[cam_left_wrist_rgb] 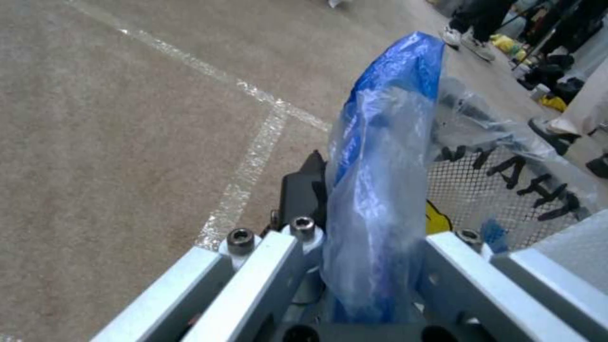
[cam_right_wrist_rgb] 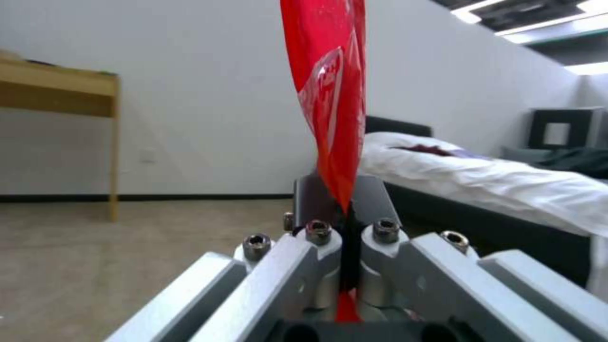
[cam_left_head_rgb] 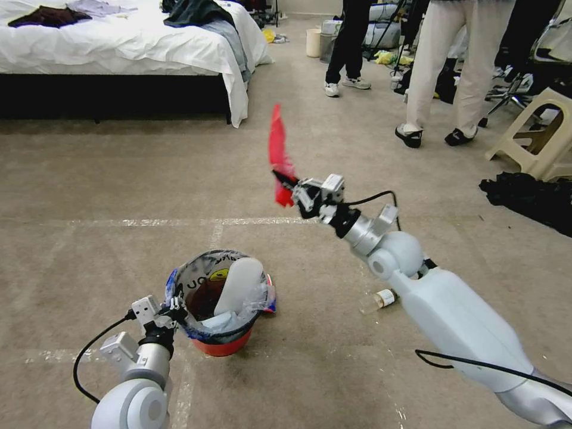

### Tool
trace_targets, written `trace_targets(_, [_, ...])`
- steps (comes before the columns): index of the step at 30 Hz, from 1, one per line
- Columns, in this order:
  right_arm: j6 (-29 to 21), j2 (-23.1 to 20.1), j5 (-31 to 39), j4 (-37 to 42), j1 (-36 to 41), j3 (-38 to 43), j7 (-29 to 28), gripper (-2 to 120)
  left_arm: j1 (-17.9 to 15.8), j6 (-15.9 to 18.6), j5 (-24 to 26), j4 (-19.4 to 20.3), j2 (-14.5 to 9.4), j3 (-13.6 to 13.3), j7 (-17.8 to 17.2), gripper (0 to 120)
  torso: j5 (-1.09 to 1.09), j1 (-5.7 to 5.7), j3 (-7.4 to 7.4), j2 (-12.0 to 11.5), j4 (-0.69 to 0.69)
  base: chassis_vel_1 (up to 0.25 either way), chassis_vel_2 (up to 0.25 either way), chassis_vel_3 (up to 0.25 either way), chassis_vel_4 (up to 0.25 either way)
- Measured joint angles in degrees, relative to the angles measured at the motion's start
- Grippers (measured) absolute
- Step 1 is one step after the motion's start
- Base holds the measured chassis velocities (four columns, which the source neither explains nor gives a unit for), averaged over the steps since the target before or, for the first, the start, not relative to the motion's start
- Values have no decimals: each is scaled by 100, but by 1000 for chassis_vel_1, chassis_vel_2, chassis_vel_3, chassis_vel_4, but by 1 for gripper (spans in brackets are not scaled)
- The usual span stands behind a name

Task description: Pick up the trash bin and place the garbage on the floor into it.

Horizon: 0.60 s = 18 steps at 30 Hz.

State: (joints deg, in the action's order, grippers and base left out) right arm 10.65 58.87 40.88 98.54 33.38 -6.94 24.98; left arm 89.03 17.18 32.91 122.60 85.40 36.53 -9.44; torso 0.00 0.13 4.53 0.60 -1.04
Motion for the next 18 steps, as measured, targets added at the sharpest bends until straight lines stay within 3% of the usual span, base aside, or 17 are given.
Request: trace_targets(18, [2,264,-146,191,74,-980,103,0,-8,10,-68,14,84,-115,74,5,0,0,0,0,0,0,0,0,0])
